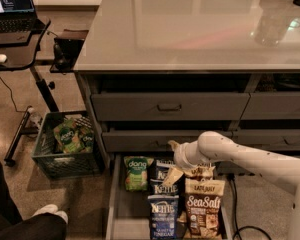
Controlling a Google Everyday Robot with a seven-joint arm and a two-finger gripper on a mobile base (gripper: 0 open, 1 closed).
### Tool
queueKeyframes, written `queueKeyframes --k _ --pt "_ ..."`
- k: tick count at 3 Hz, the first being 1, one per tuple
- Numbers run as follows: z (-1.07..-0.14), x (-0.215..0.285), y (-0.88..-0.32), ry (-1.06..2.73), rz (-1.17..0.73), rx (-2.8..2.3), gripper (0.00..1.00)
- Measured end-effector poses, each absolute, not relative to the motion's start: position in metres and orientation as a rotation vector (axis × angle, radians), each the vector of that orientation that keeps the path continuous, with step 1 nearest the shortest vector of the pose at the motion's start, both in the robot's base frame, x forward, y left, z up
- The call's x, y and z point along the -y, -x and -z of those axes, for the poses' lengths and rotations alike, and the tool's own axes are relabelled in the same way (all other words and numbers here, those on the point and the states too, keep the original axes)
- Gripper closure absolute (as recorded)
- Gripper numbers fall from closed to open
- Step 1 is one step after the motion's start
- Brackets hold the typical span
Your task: Pick green rice chip bag from bottom drawer and place on counter
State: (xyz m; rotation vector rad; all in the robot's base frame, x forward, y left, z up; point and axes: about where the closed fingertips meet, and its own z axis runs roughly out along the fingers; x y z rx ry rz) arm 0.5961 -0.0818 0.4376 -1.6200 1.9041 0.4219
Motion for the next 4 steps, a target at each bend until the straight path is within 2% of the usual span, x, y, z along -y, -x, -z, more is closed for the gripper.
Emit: queueKeyframes --k 4 --pt "-0.297 -0.006 -0.618 1.672 -0.332 -1.806 0.0"
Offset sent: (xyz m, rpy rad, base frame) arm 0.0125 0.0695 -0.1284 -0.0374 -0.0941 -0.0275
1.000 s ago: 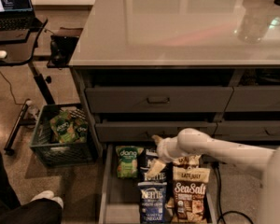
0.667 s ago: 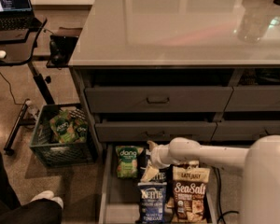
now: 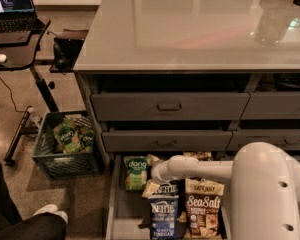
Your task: Pick green rice chip bag from bottom drawer and place on counter
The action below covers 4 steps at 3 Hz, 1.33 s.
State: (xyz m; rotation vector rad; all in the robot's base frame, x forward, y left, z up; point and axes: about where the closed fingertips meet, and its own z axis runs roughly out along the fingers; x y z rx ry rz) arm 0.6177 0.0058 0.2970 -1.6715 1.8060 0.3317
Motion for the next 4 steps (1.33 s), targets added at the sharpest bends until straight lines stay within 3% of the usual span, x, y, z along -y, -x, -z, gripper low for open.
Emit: queueKeyframes --k 4 --pt "-0.243 -0.039 -0.654 1.645 -0.474 -1.744 0.0"
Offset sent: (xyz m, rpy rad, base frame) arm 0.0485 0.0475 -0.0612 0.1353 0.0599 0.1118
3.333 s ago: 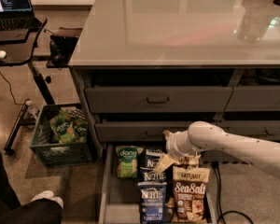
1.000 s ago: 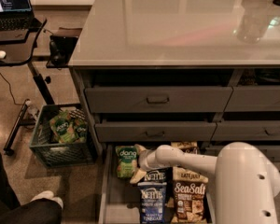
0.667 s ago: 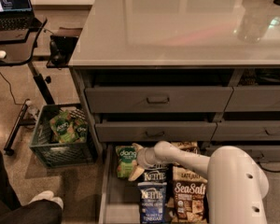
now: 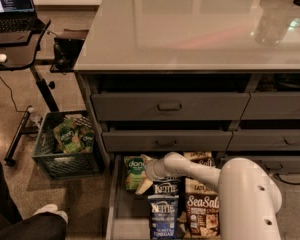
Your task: Pick green rice chip bag from bottom drawer and place on counter
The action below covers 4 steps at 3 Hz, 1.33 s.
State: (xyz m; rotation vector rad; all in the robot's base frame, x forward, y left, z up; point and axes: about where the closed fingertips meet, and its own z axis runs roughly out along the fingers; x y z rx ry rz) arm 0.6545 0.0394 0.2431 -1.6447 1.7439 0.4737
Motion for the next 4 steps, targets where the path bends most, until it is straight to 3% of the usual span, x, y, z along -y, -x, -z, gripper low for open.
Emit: queueKeyframes --k 4 --pt "-0.16 -0.077 -0.687 1.718 -0.553 -1.835 0.0"
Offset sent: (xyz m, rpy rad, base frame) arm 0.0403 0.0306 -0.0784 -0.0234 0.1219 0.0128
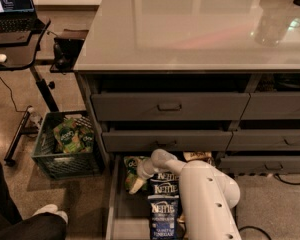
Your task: Pick green rice chip bag from bottom drawer and place on counter
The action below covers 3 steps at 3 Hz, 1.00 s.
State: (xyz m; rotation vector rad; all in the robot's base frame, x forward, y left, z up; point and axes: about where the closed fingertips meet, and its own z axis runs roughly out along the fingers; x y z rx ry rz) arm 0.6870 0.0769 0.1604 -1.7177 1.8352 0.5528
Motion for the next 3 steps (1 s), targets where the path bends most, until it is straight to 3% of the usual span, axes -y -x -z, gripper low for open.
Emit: queueKeyframes --k 3 --pt "-0.136 -0.085 -0.693 1.72 -0.391 -1.832 0.0"
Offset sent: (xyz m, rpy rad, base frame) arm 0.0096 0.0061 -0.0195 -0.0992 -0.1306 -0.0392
